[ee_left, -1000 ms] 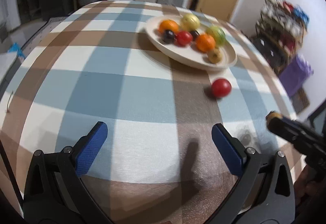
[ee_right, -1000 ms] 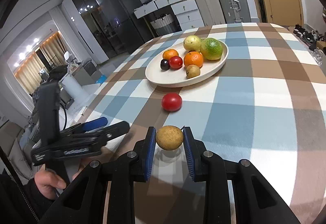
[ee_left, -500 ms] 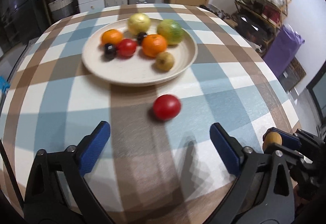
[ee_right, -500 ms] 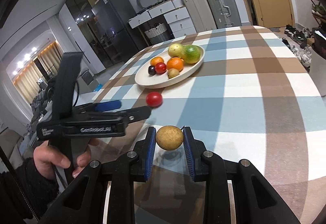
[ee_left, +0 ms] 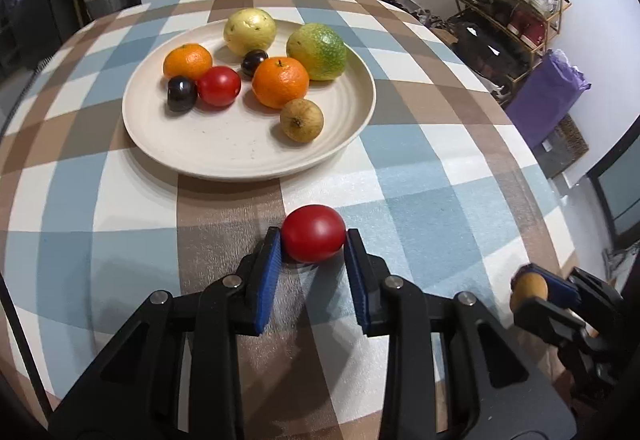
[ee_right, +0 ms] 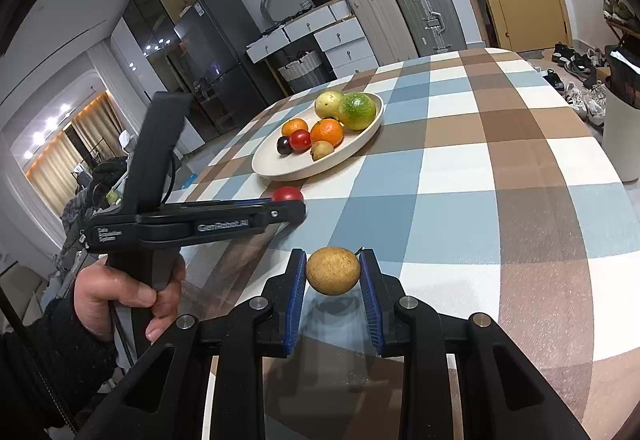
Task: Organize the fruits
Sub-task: 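Lift the brown fruit with the right gripper while the left gripper grasps the red tomato, then carry the tomato and brown fruit onto the plate and open both grippers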
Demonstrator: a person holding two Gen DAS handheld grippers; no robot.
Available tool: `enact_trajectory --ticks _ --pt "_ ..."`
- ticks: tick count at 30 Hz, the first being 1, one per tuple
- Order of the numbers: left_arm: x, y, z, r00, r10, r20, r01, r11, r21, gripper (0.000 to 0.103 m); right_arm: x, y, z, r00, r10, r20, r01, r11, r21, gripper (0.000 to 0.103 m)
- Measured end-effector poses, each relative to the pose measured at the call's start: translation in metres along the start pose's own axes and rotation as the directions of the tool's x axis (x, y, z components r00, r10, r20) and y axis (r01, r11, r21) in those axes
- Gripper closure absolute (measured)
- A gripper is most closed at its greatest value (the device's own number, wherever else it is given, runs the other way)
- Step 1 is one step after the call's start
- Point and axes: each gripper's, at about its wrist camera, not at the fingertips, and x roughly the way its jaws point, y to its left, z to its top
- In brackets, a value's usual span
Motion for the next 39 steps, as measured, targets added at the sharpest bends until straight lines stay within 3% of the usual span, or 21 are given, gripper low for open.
enact_trajectory --ticks 18,28,39 --pt "-0.056 0.064 -0.039 0.998 -0.029 0.053 0.035 0.992 -0.118 0.075 0.036 0.023 0.024 0.998 0.028 -0.056 -0.032 0.997 -0.066 0.076" --pt "-0.083 0.091 0.010 0.990 -0.032 0.135 0.045 0.994 -0.101 0.075 0.067 0.060 0.063 0.997 0.057 -0.051 -0.066 0.981 -0.182 0.076" --pt "-0.082 0.085 0.064 0.988 -0.047 0.147 0.055 0.997 -0.055 0.074 0.101 0.066 0.109 0.997 0.065 -0.052 -0.074 0.975 -0.210 0.076"
